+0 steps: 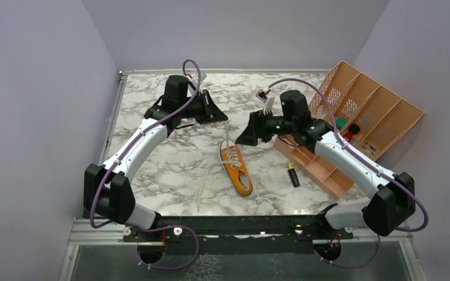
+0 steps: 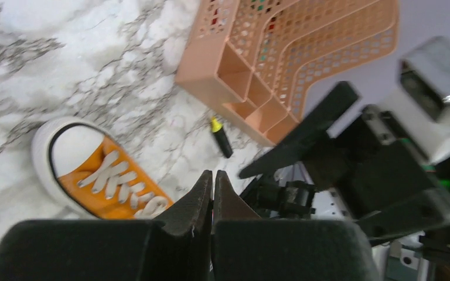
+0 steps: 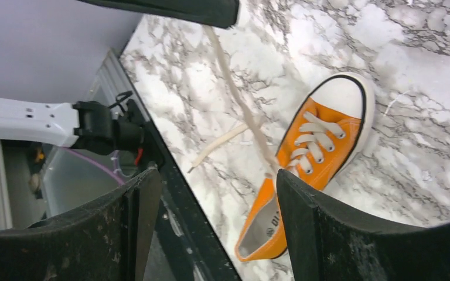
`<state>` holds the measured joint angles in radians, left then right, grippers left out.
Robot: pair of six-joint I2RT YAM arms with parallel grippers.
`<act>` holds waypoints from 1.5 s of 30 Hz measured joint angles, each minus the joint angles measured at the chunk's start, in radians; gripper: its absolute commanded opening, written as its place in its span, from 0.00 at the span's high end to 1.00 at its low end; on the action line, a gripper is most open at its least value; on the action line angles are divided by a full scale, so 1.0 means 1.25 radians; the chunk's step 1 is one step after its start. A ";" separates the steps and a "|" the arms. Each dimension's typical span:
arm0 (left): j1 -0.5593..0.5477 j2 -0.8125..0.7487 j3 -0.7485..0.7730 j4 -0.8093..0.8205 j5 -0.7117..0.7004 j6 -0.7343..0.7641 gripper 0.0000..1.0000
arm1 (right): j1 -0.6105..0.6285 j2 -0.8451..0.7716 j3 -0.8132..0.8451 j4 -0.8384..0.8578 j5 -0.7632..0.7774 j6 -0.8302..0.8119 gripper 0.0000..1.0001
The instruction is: Tie the shoes
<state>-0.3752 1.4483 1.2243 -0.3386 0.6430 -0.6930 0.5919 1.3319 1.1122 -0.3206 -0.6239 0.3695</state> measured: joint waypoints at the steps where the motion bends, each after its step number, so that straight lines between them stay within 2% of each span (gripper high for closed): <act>1: -0.002 0.003 0.002 0.024 0.005 -0.014 1.00 | -0.021 0.002 -0.005 0.005 0.000 -0.012 0.22; 9: -0.034 0.059 0.049 0.127 0.051 -0.086 1.00 | -0.023 0.117 -0.036 0.123 -0.031 -0.036 0.24; 11: -0.037 0.060 0.049 0.132 0.060 -0.092 1.00 | -0.023 0.144 -0.036 0.149 -0.030 -0.036 0.28; 14: -0.040 0.061 0.049 0.135 0.070 -0.097 1.00 | -0.023 0.180 -0.033 0.185 -0.035 -0.028 0.49; 15: -0.041 0.061 0.049 0.137 0.073 -0.098 1.00 | -0.023 0.190 -0.032 0.199 -0.038 -0.022 0.61; 16: -0.041 0.061 0.049 0.139 0.075 -0.098 1.00 | -0.023 0.198 -0.032 0.214 -0.042 -0.012 0.77; 17: -0.042 0.061 0.049 0.138 0.077 -0.097 0.87 | -0.023 0.204 -0.032 0.223 -0.041 -0.004 0.96; 18: -0.042 0.061 0.050 0.131 0.077 -0.089 0.71 | -0.023 0.206 -0.032 0.228 -0.038 0.008 0.99; 20: -0.042 0.061 0.063 0.089 0.069 -0.055 0.44 | -0.027 0.204 -0.034 0.233 -0.026 0.036 0.99; 22: -0.042 0.052 0.067 0.030 0.042 -0.001 0.30 | -0.036 0.191 -0.042 0.240 -0.016 0.068 0.99; 25: -0.041 0.010 0.004 -0.021 -0.001 0.070 0.09 | -0.071 0.172 -0.050 0.236 -0.012 0.117 0.99; 28: -0.038 -0.035 -0.113 -0.035 0.012 0.121 0.08 | -0.103 0.166 -0.053 0.237 -0.014 0.154 0.99; 32: -0.056 -0.026 -0.246 0.038 0.076 0.154 0.10 | -0.112 0.166 -0.070 0.237 -0.030 0.188 0.99; 36: -0.083 0.023 -0.280 0.110 0.126 0.210 0.13 | -0.111 0.166 -0.077 0.237 -0.056 0.205 1.00; 39: -0.089 0.073 -0.266 0.146 0.153 0.271 0.21 | -0.111 0.166 -0.077 0.237 -0.070 0.209 1.00; 45: -0.089 0.170 -0.233 0.162 0.190 0.357 0.46 | -0.112 0.166 -0.077 0.238 -0.086 0.210 0.99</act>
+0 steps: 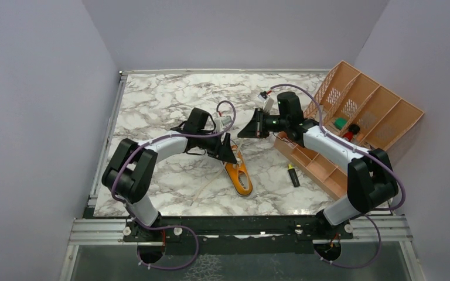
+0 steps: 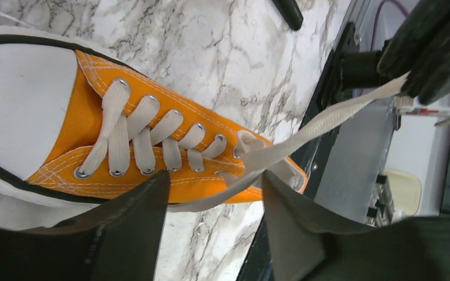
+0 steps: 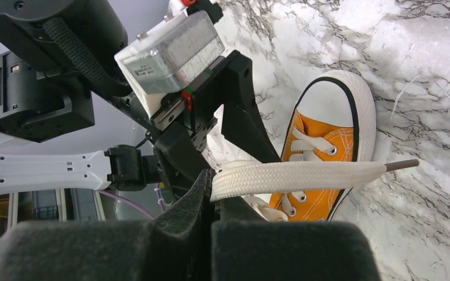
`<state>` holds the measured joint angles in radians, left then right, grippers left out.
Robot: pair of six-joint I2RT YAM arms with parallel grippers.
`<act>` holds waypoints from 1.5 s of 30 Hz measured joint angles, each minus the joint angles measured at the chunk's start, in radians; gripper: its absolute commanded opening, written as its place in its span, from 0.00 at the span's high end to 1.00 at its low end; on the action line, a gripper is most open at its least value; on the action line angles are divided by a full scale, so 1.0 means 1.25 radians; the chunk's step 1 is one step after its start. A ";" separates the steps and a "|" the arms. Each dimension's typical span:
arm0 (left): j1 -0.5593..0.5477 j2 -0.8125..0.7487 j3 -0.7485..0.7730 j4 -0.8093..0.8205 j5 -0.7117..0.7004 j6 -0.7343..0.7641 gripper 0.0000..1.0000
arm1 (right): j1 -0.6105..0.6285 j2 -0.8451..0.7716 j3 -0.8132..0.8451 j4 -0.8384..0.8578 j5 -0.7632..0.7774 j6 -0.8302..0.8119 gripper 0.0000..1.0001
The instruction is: Tie the shoes
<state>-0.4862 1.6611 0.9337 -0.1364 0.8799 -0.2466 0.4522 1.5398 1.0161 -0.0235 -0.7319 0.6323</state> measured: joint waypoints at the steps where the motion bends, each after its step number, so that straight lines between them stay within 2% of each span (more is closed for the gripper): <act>1: 0.000 0.009 0.000 -0.002 0.009 0.006 0.47 | 0.000 0.000 0.000 0.000 -0.002 0.000 0.99; 3: 0.000 0.012 -0.004 -0.003 0.022 0.016 0.50 | -0.001 0.000 0.000 0.000 -0.003 0.000 0.99; 5: 0.000 0.007 -0.013 0.001 0.037 0.018 0.60 | -0.002 0.000 0.000 0.000 -0.005 0.000 0.99; 8: 0.000 -0.028 -0.060 0.003 0.054 0.005 0.90 | -0.005 0.000 0.000 0.000 -0.007 0.003 0.99; 9: -0.001 -0.039 -0.072 0.002 0.059 0.002 0.97 | -0.008 0.000 0.000 0.000 -0.007 0.004 0.99; 10: -0.001 -0.050 -0.084 0.003 0.062 -0.007 1.00 | -0.009 0.000 0.000 0.000 -0.006 0.006 0.99; 17: -0.006 -0.130 -0.149 0.006 0.062 -0.110 1.00 | -0.014 0.003 0.018 -0.063 0.067 0.012 0.99; 23: -0.013 -0.279 -0.222 0.006 0.074 -0.241 1.00 | -0.018 0.018 0.046 -0.159 0.159 0.009 1.00; 27: -0.014 -0.324 -0.243 0.003 0.083 -0.297 1.00 | -0.021 0.043 0.055 -0.204 0.201 0.011 0.99; 38: -0.015 -0.248 -0.264 -0.086 0.041 -0.343 1.00 | -0.039 0.055 0.128 -0.336 0.389 0.007 1.00; 45: -0.014 -0.218 -0.254 -0.135 0.001 -0.326 1.00 | -0.039 0.041 0.129 -0.429 0.449 -0.062 0.99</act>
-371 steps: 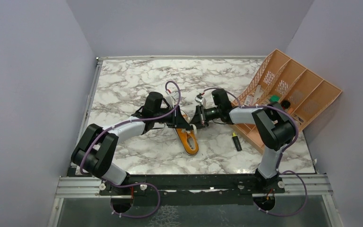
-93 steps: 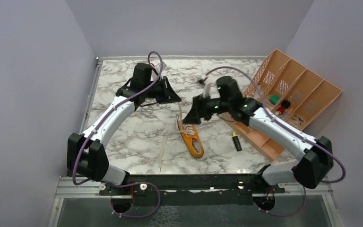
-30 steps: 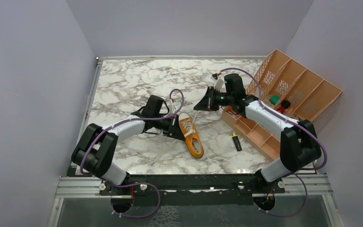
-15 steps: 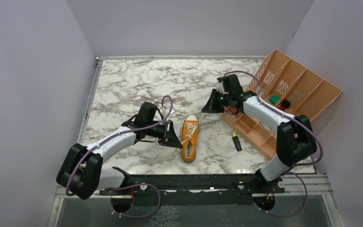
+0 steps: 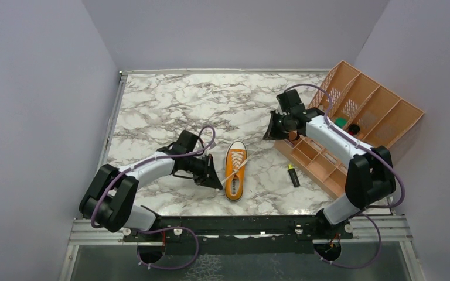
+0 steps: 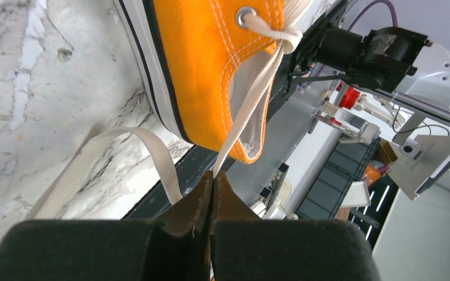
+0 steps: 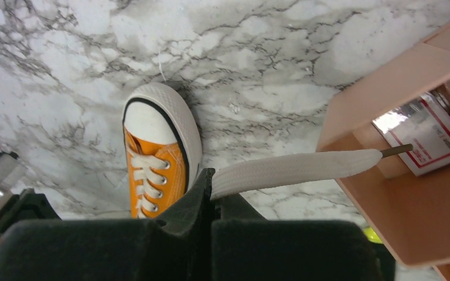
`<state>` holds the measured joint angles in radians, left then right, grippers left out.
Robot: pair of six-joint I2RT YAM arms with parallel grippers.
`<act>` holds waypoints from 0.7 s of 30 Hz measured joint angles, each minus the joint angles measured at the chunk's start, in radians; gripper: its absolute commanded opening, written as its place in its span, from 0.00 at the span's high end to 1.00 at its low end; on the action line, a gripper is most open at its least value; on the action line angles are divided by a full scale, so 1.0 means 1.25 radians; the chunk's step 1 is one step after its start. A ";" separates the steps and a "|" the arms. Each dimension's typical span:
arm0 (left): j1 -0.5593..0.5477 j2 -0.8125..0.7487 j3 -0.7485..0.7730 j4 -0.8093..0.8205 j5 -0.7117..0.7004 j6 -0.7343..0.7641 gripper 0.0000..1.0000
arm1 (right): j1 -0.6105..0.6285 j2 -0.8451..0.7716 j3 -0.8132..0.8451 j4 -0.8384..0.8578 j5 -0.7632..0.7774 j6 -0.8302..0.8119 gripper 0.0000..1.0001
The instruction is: Tie the shoes
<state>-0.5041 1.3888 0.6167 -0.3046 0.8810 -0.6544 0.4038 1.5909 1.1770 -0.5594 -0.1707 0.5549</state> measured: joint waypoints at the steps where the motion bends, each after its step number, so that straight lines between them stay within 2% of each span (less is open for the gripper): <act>1: 0.000 0.002 0.006 -0.007 -0.006 0.005 1.00 | 0.000 -0.008 0.000 -0.016 0.009 -0.016 0.99; 7: 0.016 0.032 0.083 -0.085 -0.065 0.069 1.00 | -0.002 -0.060 0.000 -0.071 0.075 -0.078 0.99; 11: 0.063 0.052 0.102 -0.138 -0.111 0.107 1.00 | -0.033 -0.073 -0.004 -0.100 0.114 -0.086 0.99; 15: 0.115 0.078 0.102 -0.168 -0.129 0.122 1.00 | -0.065 -0.085 -0.053 -0.117 0.125 -0.082 0.99; 21: 0.137 0.102 0.102 -0.177 -0.135 0.133 1.00 | -0.096 -0.112 -0.135 -0.127 0.122 -0.046 0.99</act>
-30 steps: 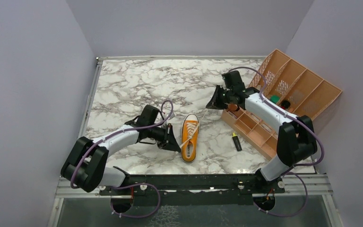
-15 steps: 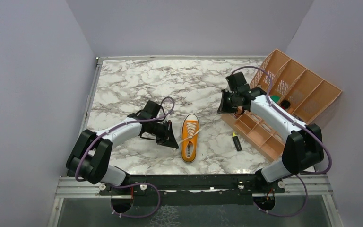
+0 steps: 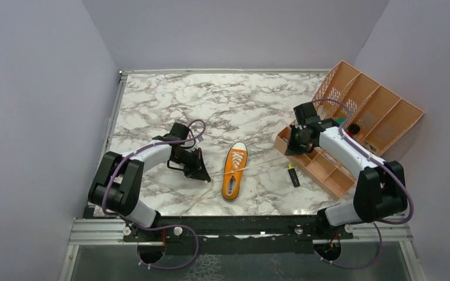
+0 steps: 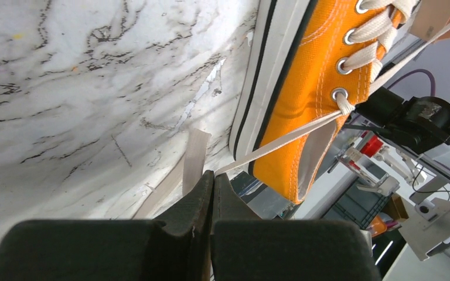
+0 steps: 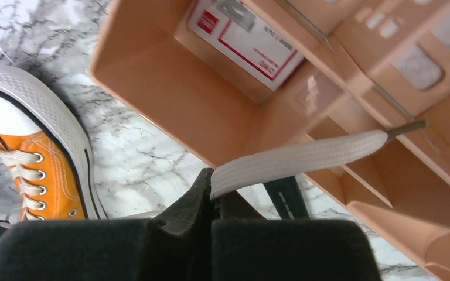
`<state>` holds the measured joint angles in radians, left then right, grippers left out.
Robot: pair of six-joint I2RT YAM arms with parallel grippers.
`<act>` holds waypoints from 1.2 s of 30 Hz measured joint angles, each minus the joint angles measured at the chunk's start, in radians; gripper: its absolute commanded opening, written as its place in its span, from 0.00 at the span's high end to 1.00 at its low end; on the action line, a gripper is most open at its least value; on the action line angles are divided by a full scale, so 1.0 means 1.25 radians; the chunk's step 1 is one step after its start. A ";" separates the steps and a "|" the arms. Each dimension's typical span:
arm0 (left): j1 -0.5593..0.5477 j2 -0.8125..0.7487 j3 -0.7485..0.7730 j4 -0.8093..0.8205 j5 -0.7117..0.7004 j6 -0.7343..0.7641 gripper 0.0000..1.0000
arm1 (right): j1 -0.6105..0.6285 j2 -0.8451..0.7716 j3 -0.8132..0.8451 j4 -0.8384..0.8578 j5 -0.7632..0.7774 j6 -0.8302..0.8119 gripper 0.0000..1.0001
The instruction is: Tie the shoes
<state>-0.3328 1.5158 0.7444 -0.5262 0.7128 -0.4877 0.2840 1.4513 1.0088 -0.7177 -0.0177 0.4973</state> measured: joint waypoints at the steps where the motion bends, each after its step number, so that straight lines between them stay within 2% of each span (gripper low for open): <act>1: 0.000 0.005 0.000 0.000 -0.004 0.002 1.00 | -0.005 -0.009 -0.013 0.000 -0.001 0.006 0.99; 11: 0.005 0.008 0.022 -0.013 -0.048 0.031 1.00 | -0.030 -0.060 -0.042 0.023 -0.015 0.012 0.99; 21: 0.006 -0.039 0.208 -0.048 -0.053 0.100 1.00 | -0.044 -0.113 0.009 0.048 -0.022 -0.049 0.99; 26: 0.003 -0.042 0.244 -0.049 -0.066 0.107 1.00 | -0.049 -0.104 0.053 0.047 -0.030 -0.073 0.99; 29: -0.020 -0.034 0.254 -0.043 -0.065 0.110 1.00 | -0.051 -0.096 0.073 0.058 -0.095 -0.119 0.99; 32: -0.064 -0.023 0.258 -0.005 -0.059 0.106 1.00 | -0.055 -0.077 0.093 0.063 -0.225 -0.148 0.99; 36: -0.146 -0.020 0.247 0.123 -0.059 0.071 1.00 | -0.056 -0.037 0.100 0.085 -0.413 -0.142 0.99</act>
<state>-0.5152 1.4914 1.0531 -0.3721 0.6395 -0.3992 0.2146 1.4055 1.1339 -0.6113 -0.5335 0.3199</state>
